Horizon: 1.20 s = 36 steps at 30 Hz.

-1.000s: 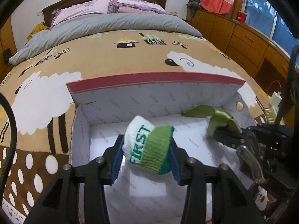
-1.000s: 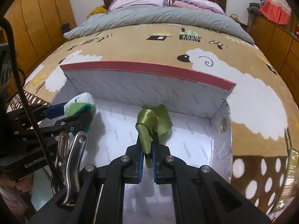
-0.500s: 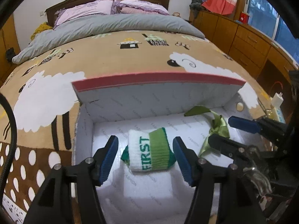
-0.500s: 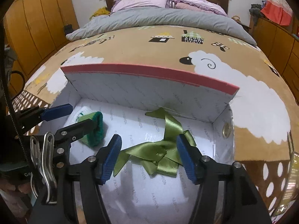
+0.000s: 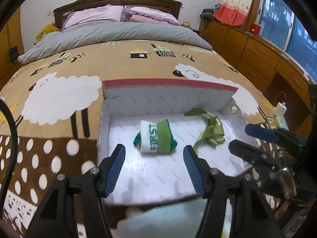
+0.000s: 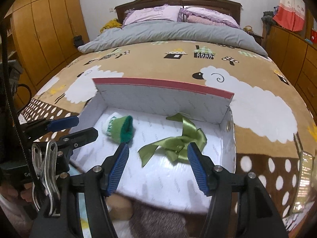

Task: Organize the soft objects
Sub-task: 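Grasp the light-blue face mask with the left tool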

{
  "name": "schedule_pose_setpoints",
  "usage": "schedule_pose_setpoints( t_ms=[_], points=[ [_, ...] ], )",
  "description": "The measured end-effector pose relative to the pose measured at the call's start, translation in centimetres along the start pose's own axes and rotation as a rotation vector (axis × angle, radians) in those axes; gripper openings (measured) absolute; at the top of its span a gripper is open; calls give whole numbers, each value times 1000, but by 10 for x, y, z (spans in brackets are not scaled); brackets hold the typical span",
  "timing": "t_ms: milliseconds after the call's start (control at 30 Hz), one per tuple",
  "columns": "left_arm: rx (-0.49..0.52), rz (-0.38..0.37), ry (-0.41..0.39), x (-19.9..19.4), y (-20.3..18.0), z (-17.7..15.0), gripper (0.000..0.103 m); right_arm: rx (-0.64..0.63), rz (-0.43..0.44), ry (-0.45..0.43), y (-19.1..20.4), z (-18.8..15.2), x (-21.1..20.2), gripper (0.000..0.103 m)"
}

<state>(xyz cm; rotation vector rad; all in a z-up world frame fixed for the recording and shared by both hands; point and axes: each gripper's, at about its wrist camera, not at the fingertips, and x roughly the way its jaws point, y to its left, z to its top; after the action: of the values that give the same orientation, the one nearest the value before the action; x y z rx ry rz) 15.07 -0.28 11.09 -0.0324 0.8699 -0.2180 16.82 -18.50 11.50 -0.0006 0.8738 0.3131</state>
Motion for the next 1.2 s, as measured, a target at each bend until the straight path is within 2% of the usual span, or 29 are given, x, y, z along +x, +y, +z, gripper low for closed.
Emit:
schedule_pose_setpoints(
  t_ms=[300, 700, 1067, 1200],
  points=[
    [-6, -22, -9, -29, 2, -26, 64, -21, 18, -3, 17, -26, -26, 63],
    [-24, -54, 46, -37, 2, -59, 64, -31, 11, 1, 23, -60, -46, 63],
    [-42, -43, 57, -41, 13, -75, 64, 16, -4, 26, 9, -87, -50, 63],
    [-55, -54, 58, -39, 17, -78, 67, 45, -7, 40, 1, -95, -48, 63]
  ],
)
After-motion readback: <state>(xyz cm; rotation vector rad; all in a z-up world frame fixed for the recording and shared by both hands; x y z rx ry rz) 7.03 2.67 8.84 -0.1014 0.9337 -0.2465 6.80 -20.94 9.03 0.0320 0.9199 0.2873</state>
